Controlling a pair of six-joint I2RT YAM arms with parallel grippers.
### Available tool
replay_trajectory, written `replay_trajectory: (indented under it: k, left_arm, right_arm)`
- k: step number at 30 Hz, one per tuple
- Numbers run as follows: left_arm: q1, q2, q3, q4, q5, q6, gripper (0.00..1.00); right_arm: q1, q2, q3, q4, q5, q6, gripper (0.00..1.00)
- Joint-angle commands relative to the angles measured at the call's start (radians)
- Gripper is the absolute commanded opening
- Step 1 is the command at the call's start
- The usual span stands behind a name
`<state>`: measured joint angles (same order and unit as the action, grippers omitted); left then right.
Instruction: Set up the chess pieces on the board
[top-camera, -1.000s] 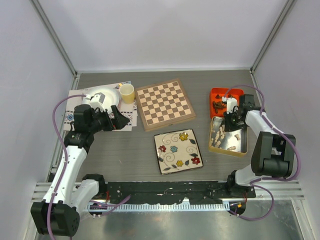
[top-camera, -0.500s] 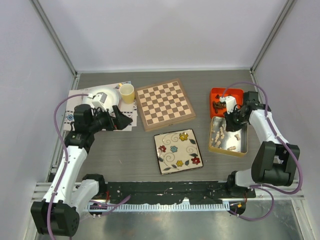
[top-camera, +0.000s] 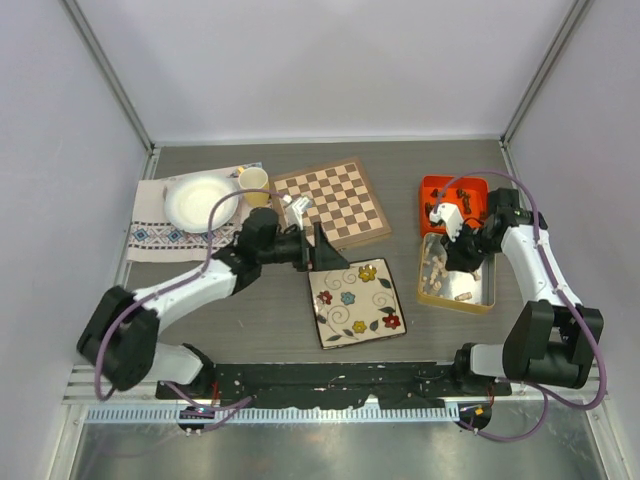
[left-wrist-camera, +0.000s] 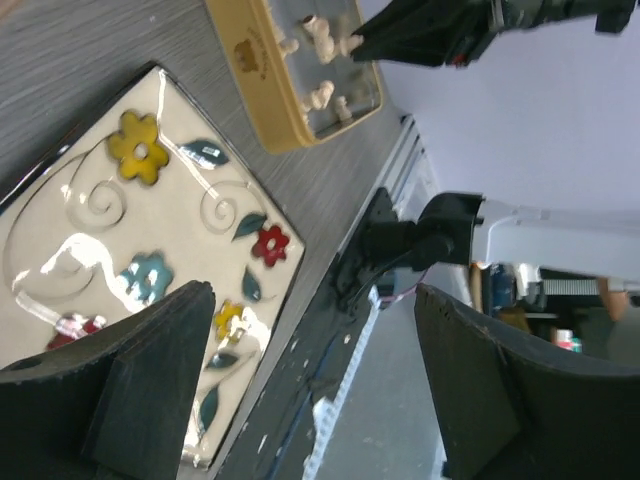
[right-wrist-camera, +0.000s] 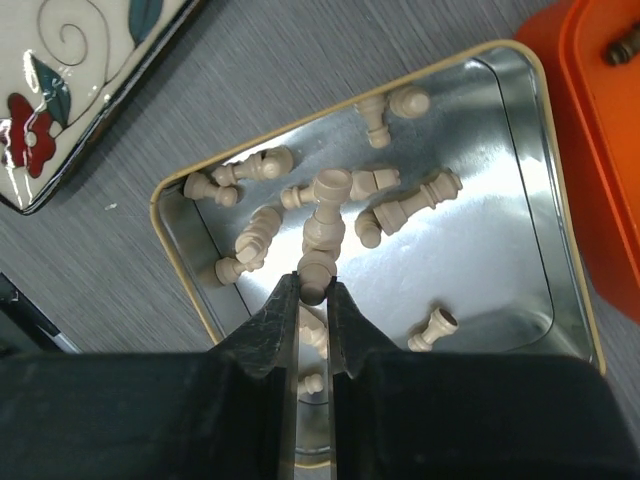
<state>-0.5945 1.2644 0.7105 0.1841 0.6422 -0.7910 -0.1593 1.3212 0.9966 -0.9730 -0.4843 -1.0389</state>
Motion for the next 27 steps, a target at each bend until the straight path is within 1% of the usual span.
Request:
replay_trajectory:
  k: [1,2,3,4,5,6,8,9,12,19,23,27]
  left_arm:
    - [-0.083,0.200,0.153,0.297,-0.013,-0.203,0.83]
    - [-0.099,0.273,0.176,0.319,-0.015,-0.236,0.82]
    - [-0.112,0.315,0.223,0.357,-0.021,-0.250,0.82]
    - [-0.140,0.352,0.250,0.370,-0.022,-0.263,0.81]
    - [-0.154,0.424,0.279,0.377,-0.024,-0.284,0.81]
    - [-0.168,0.456,0.337,0.379,-0.026,-0.289,0.80]
    - [-0.206,0.519,0.389,0.374,-0.030,-0.297,0.79]
    - [-0.217,0.571,0.439,0.358,-0.033,-0.300,0.78]
    - [-0.248,0.662,0.525,0.309,-0.045,-0.295,0.73]
    - [-0.292,0.765,0.653,0.226,-0.047,-0.269,0.57]
    - [-0.303,0.794,0.696,0.175,-0.052,-0.254,0.52]
    - [-0.317,0.813,0.747,0.109,-0.065,-0.215,0.51]
  right_arm:
    - [-0.002,-0.037,0.039,-0.053,-0.128,-0.113,0.01]
    - [-0.002,-0.039,0.039,-0.056,-0.137,-0.118,0.02]
    - [-0.002,-0.042,0.037,-0.059,-0.148,-0.121,0.02]
    - [-0.002,-0.043,0.036,-0.067,-0.166,-0.130,0.02]
    - [0.000,-0.051,0.034,-0.070,-0.175,-0.131,0.01]
    - [0.000,-0.056,0.031,-0.073,-0.184,-0.133,0.02]
    - [0.000,-0.071,0.028,-0.079,-0.207,-0.138,0.02]
    - [-0.002,-0.074,0.028,-0.081,-0.214,-0.136,0.02]
    - [-0.002,-0.092,0.030,-0.093,-0.241,-0.141,0.01]
    - [0.000,-0.111,0.033,-0.131,-0.272,-0.159,0.02]
    - [0.000,-0.116,0.033,-0.147,-0.289,-0.168,0.02]
    - [-0.002,-0.117,0.031,-0.153,-0.300,-0.173,0.01]
